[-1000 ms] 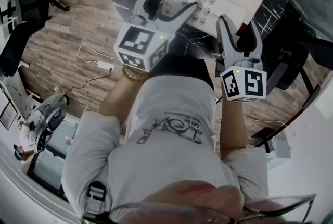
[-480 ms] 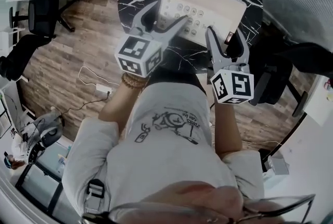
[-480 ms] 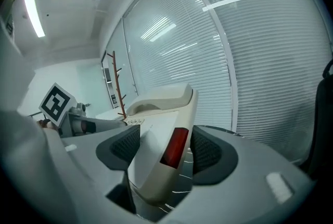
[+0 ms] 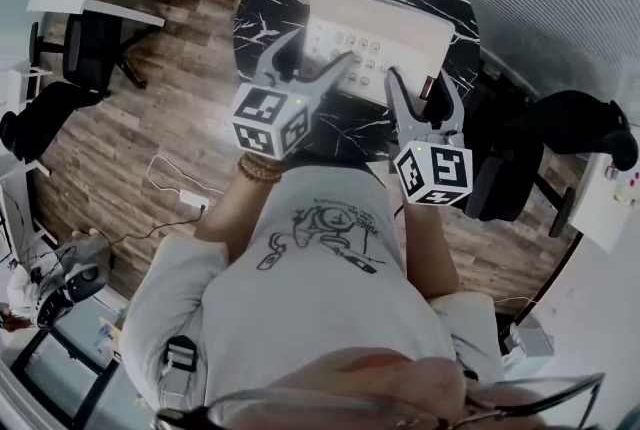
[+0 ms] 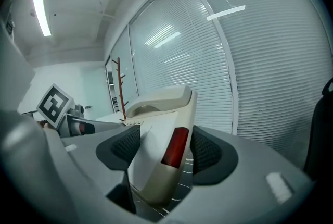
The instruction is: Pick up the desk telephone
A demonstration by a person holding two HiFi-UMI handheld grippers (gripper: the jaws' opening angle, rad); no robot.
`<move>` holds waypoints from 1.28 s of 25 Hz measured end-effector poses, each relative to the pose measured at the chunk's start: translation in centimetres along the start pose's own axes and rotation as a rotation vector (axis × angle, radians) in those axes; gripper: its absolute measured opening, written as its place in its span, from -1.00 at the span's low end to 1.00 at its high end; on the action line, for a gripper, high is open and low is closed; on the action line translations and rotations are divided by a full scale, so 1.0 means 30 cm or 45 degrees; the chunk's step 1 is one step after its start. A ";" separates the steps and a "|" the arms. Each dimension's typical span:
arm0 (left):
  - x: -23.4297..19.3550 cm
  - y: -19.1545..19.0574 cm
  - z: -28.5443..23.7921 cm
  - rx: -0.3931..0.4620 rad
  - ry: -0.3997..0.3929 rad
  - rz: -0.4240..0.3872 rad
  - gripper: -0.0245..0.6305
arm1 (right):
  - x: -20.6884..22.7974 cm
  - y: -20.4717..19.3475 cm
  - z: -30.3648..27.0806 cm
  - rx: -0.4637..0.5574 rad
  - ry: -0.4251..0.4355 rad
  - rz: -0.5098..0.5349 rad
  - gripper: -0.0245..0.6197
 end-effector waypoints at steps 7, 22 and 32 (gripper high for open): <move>0.059 0.097 0.049 0.054 0.000 -0.045 0.15 | -0.027 0.094 0.060 0.061 0.001 0.024 0.00; 0.104 0.214 0.102 0.128 -0.003 -0.089 0.15 | -0.064 0.212 0.107 0.128 -0.002 0.038 0.00; 0.101 0.206 0.099 0.123 -0.002 -0.085 0.15 | -0.065 0.206 0.105 0.130 -0.007 0.036 0.00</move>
Point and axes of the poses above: the fingertips, and each gripper's own axes: z backward along the fingers, x to its right, y out of its top, the point moved 7 cm from there along z, backward along the fingers, and after that the axes turned 2 degrees about -z, right-handed, at the moved point
